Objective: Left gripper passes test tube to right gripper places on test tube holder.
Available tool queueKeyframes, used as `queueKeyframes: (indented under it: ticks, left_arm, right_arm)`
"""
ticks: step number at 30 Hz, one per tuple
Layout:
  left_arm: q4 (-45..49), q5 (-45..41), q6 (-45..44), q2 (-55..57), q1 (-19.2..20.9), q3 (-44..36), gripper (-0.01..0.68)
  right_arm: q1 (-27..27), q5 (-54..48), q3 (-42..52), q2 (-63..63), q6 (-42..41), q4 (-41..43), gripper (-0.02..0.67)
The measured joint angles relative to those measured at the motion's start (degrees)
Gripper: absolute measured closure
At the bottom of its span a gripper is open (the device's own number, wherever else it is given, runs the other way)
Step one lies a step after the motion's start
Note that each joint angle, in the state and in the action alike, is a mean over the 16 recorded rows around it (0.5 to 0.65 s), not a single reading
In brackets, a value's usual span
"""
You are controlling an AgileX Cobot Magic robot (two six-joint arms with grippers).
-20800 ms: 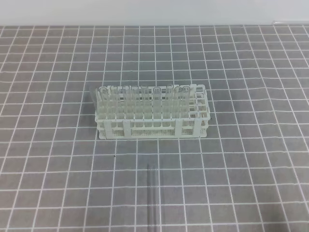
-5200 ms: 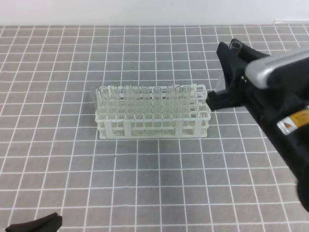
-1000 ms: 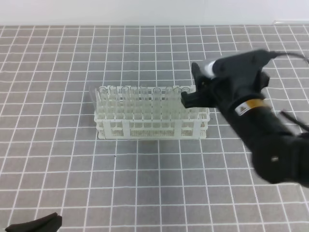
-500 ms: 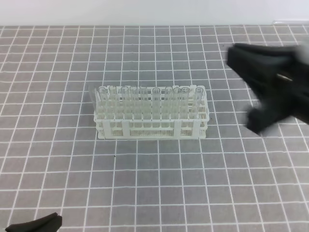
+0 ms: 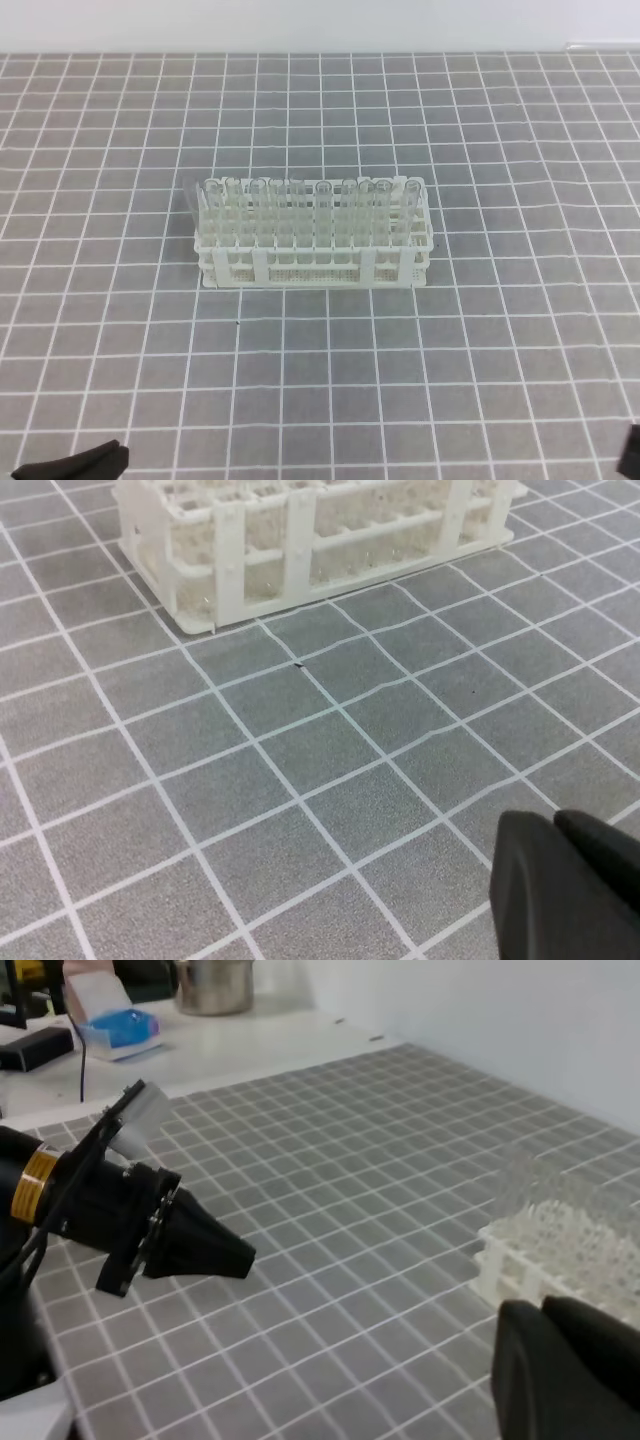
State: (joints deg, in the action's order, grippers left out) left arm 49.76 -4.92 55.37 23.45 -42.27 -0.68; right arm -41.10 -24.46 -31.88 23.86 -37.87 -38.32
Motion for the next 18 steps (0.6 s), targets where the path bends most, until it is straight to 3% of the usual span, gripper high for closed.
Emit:
queueKeyframes:
  ticks: [9,18]
  left_arm:
    - [0.0,0.0,0.0,0.0,0.0,0.0,0.674]
    - [0.0,-0.1,0.0,0.0,0.0,0.1,0.673]
  right_arm:
    - [2.2,5.6,7.1,-5.9,0.1,0.8,0.662]
    - [17.1,12.9,17.9,-12.0,-0.8,-9.7,0.662]
